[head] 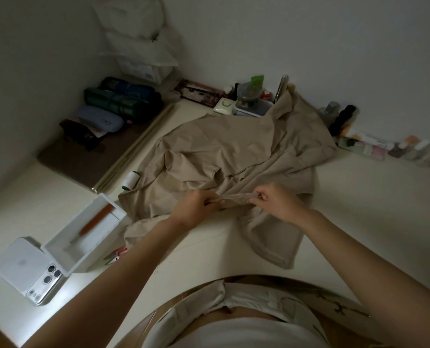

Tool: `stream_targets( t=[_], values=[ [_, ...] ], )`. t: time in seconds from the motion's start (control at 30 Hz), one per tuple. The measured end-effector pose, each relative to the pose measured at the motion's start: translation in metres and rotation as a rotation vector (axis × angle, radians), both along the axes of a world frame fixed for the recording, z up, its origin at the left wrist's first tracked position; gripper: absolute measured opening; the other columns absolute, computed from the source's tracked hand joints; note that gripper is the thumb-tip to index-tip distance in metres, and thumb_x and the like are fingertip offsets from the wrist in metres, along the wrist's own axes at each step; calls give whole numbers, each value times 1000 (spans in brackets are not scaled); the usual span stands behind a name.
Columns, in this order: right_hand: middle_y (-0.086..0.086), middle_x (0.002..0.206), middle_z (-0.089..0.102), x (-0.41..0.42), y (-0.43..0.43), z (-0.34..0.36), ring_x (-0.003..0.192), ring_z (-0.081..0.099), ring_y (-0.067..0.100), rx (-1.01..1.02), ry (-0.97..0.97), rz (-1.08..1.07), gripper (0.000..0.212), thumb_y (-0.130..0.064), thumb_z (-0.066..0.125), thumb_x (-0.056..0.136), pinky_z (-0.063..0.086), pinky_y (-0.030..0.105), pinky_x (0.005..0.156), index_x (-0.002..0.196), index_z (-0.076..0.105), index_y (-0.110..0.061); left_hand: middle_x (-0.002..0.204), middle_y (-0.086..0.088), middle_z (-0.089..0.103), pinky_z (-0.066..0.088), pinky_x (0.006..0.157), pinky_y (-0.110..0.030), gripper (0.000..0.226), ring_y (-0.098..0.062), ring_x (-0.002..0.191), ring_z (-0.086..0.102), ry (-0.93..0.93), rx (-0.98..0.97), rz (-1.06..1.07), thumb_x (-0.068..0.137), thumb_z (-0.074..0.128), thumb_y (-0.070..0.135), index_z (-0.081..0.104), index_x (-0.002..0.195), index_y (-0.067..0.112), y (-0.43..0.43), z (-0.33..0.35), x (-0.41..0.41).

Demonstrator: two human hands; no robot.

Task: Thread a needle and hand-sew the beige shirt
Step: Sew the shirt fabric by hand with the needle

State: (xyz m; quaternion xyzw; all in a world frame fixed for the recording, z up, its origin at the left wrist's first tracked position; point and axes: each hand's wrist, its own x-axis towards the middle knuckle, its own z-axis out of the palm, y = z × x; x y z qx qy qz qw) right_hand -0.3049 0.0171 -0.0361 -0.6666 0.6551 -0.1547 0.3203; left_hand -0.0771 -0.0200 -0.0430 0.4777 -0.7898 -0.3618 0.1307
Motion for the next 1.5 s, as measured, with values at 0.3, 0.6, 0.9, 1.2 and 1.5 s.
stream_targets(
  t=[0.3, 0.6, 0.9, 1.2, 1.5],
  values=[
    [-4, 55, 44, -5, 0, -8, 54, 43, 11, 15, 65, -23, 33, -26, 52, 96, 28, 31, 53, 67, 52, -10, 70, -4, 62, 36, 64, -33, 46, -17, 66, 53, -219, -57, -81, 90, 41, 52, 56, 73, 12, -7, -9, 29],
    [8, 67, 57, -14, -3, -11, 68, 54, 23, 59, 192, -226, 40, -25, 43, 99, 36, 31, 60, 66, 57, -6, 62, 6, 48, 33, 60, -24, 37, -7, 58, 44, -71, -7, 27, 95, 54, 31, 49, 62, 16, 1, -10, 44],
    [3, 72, 52, -9, -5, -27, 70, 53, 20, 143, 299, -297, 34, -22, 45, 98, 32, 25, 53, 65, 47, -17, 57, 12, 47, 31, 56, -19, 32, -5, 56, 43, 71, 107, -41, 96, 54, 28, 57, 64, 29, 8, 19, 33],
    [-6, 55, 28, 37, -4, 23, 45, 24, 3, 114, -354, 124, 48, -20, 76, 79, 21, 14, 46, 121, 55, -32, 64, 3, 56, 39, 63, -29, 25, -7, 58, 47, -36, 14, -90, 94, 56, 34, 69, 84, 16, 2, 22, 12],
    [-9, 48, 37, 33, -12, 3, 41, 32, 4, 54, -176, -15, 21, -28, 70, 85, 24, 19, 46, 70, 63, -15, 62, 3, 53, 38, 62, -32, 27, -8, 61, 49, -138, -45, -20, 90, 61, 34, 55, 67, 21, -4, 26, 36]
  ],
)
